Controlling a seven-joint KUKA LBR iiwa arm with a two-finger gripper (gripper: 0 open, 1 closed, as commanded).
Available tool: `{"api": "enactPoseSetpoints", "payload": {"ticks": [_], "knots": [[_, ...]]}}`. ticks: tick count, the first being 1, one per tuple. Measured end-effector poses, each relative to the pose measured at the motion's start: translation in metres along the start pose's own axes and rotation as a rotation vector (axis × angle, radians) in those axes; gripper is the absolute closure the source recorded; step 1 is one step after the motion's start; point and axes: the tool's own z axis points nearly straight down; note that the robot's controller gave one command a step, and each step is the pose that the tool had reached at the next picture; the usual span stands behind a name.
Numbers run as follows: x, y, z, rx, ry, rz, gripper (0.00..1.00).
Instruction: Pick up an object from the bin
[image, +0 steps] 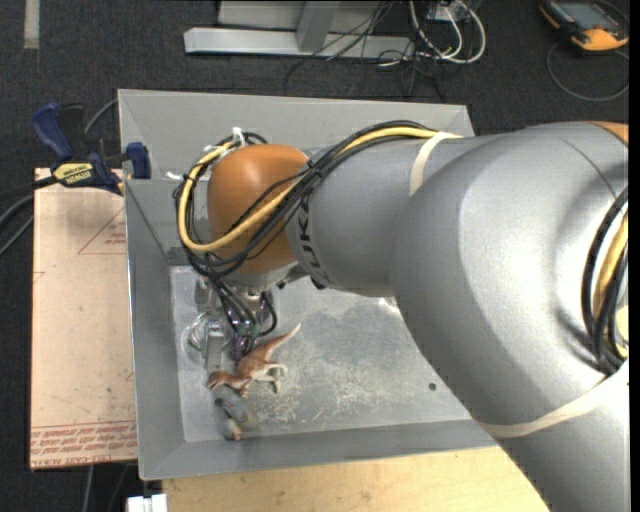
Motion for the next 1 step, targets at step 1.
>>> {"api": "enactPoseSetpoints", "payload": {"ticks": [1], "knots": [[0.0063,-0.0257,-0.052,0.0,0.009,0.043,0.0]]}}
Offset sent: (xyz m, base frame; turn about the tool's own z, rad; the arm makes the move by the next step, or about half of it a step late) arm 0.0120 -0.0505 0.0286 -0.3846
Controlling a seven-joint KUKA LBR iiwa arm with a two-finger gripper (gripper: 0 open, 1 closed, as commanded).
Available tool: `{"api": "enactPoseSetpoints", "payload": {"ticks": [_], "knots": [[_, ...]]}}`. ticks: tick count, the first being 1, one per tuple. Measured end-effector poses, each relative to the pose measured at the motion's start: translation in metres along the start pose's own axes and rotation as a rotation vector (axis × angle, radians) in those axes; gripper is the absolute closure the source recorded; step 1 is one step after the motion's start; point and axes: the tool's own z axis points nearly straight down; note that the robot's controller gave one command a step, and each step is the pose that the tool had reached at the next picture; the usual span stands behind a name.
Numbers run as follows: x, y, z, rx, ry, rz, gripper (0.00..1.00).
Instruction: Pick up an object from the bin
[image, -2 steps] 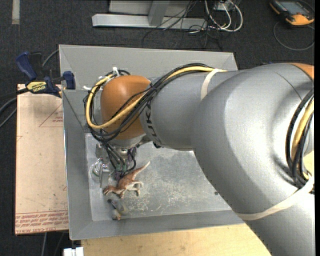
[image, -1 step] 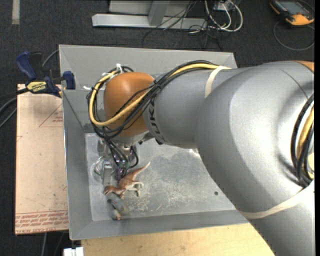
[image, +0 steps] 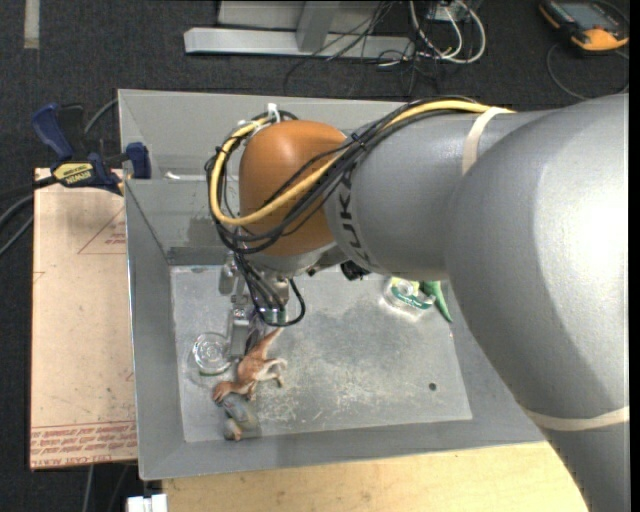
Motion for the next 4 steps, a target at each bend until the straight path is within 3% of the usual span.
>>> {"api": "enactPoseSetpoints", "payload": {"ticks": [1,2,3,4], "knots": [[-0.019,-0.02,0.02,0.0,-0.01,-0.38,0.0],[0.049,-0.042,0.058,-0.003,-0.002,-0.219,1.0],[0.049,-0.042,0.058,-0.003,-0.002,-0.219,1.0],[0.04,-0.052,-0.025,-0.002,0.001,-0.231,1.0]]}}
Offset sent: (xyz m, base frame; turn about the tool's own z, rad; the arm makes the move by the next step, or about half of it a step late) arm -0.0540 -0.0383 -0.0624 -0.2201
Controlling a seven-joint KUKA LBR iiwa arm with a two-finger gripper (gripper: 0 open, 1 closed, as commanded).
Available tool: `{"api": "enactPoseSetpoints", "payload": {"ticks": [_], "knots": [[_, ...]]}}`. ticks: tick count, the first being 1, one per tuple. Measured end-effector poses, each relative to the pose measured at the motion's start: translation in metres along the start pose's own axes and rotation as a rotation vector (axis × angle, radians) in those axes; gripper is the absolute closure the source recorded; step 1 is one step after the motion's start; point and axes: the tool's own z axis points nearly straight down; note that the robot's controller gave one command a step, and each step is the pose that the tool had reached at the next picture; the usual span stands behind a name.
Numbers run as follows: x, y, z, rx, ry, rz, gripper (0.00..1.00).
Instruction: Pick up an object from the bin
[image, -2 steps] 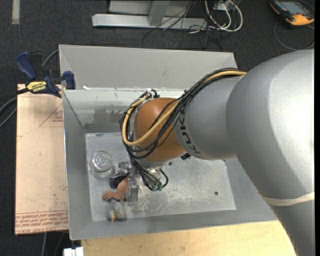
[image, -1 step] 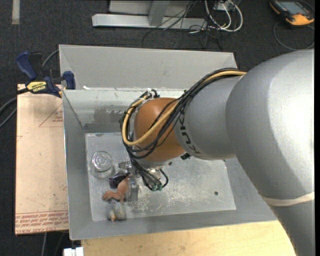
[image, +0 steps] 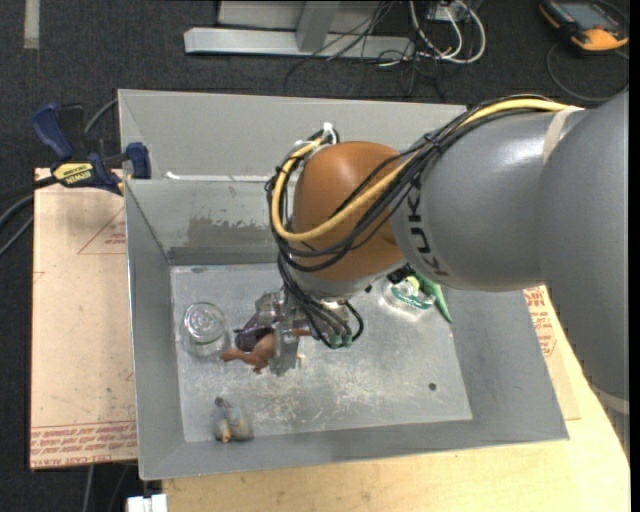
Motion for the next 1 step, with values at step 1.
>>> {"api": "enactPoseSetpoints", "payload": {"ticks": [1], "knots": [[-0.0288,0.0062,0.0591,-0.002,-0.009,0.036,1.0]]}}
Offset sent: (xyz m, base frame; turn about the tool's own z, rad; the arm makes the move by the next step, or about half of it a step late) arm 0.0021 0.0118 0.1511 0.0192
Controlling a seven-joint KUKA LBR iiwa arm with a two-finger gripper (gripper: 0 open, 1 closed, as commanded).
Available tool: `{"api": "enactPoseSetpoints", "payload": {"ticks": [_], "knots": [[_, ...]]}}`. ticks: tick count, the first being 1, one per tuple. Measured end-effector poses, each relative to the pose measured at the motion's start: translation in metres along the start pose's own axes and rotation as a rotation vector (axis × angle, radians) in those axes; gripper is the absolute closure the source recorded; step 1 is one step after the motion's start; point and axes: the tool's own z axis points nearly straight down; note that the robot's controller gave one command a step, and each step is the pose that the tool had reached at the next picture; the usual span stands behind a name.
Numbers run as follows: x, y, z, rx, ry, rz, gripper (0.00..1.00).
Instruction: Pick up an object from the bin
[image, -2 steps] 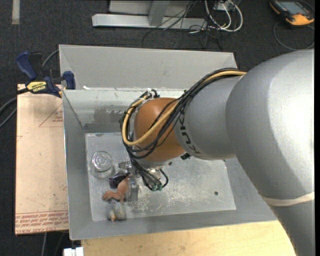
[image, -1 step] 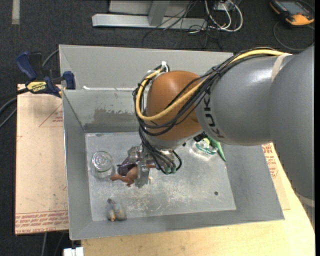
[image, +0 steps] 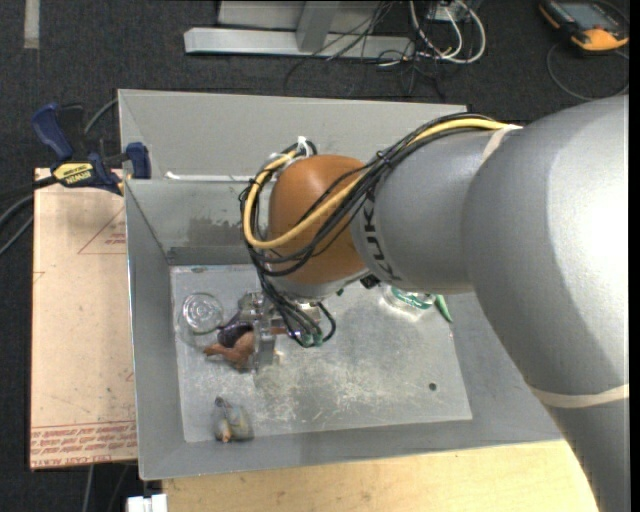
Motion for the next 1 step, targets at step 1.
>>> {"api": "enactPoseSetpoints", "payload": {"ticks": [1], "knots": [[0.0213,0.0059,-0.2031,0.002,0.009,-0.014,1.0]]}}
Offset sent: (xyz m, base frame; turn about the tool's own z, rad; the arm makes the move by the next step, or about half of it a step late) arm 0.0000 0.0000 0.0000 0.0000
